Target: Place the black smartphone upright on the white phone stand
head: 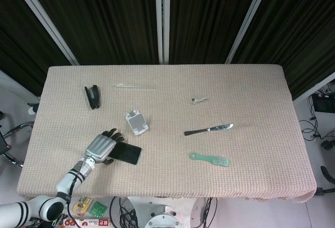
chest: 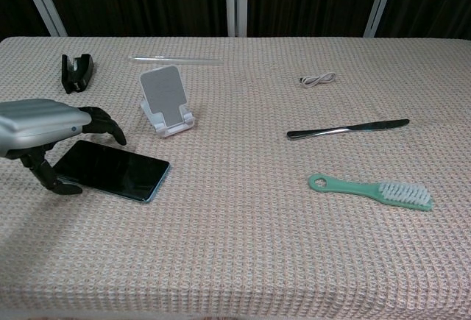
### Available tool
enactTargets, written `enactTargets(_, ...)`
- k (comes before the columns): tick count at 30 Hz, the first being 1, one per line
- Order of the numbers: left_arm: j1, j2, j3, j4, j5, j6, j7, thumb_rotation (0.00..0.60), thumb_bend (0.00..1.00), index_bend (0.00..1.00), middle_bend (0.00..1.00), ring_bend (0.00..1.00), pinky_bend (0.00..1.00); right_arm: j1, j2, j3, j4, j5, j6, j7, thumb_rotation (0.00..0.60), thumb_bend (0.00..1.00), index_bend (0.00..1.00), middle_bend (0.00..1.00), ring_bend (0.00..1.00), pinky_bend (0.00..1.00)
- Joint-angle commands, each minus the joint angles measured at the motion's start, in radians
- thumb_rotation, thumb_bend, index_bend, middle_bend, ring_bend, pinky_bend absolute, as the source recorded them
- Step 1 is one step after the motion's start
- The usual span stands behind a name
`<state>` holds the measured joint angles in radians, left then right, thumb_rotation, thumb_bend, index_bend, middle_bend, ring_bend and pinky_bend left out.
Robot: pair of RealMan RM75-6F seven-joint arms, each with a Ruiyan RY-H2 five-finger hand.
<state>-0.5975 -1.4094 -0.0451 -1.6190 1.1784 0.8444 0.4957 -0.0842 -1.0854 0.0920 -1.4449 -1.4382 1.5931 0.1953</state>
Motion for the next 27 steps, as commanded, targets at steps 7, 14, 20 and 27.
enactTargets(7, -0.020, -0.008, 0.016, 0.009, -0.024, 0.010, 0.030, 0.600, 0.19, 0.28, 0.13, 0.05, 0.20, -0.001, -0.003, -0.001, 0.001, 0.000, -0.002, 0.001, 0.600, 0.15, 0.00, 0.00, 0.00, 0.00)
enactTargets(14, -0.014, -0.009, 0.026, 0.009, 0.012, 0.048, -0.003, 0.600, 0.20, 0.45, 0.14, 0.05, 0.20, -0.001, -0.002, 0.000, 0.003, 0.002, -0.008, 0.003, 0.600, 0.15, 0.00, 0.00, 0.00, 0.00)
enactTargets(20, -0.013, -0.013, 0.039, 0.022, 0.031, 0.057, -0.024, 0.600, 0.24, 0.52, 0.29, 0.09, 0.21, 0.002, -0.002, -0.004, -0.001, -0.003, -0.014, -0.002, 0.600, 0.15, 0.00, 0.00, 0.00, 0.00)
enactTargets(27, -0.008, -0.017, 0.041, 0.033, 0.062, 0.096, -0.030, 0.600, 0.34, 0.55, 0.45, 0.26, 0.33, 0.001, 0.004, -0.004, -0.009, -0.001, -0.016, -0.007, 0.600, 0.15, 0.00, 0.00, 0.00, 0.00)
